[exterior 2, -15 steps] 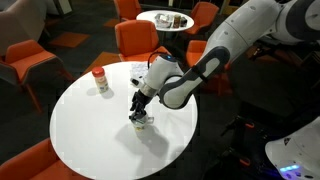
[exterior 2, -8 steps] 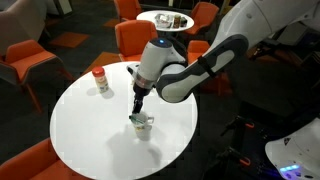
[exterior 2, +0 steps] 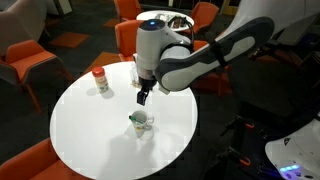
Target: Put the marker in the mug
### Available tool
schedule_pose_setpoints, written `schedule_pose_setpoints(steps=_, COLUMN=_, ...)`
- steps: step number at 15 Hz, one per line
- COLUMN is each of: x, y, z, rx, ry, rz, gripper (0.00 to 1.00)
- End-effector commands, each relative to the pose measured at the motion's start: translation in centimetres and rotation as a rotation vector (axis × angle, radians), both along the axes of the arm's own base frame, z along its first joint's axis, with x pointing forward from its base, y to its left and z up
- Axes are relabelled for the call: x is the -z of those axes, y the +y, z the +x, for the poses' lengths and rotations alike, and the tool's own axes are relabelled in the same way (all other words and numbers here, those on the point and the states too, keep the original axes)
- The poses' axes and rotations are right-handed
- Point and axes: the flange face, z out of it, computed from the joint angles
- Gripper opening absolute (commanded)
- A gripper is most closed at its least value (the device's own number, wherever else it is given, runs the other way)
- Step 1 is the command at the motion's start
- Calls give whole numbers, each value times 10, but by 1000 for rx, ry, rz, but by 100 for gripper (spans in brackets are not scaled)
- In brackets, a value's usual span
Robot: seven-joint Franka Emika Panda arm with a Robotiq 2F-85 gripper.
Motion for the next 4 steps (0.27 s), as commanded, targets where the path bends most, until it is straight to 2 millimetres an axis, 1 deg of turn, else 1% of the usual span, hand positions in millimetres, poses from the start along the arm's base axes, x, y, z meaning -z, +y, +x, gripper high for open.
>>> schedule_pose_setpoints(steps=1, x=2, y=-4, z=-11, rx=171, ry=100, rz=-40, gripper=100)
schedule_pose_setpoints(steps=3, x=5, y=-7, z=-16, rx=263, ry=165, rz=-56, gripper=100)
schedule_pose_setpoints(steps=4, x=4, y=-7, z=-20, rx=309, ry=193, rz=-61, gripper=100)
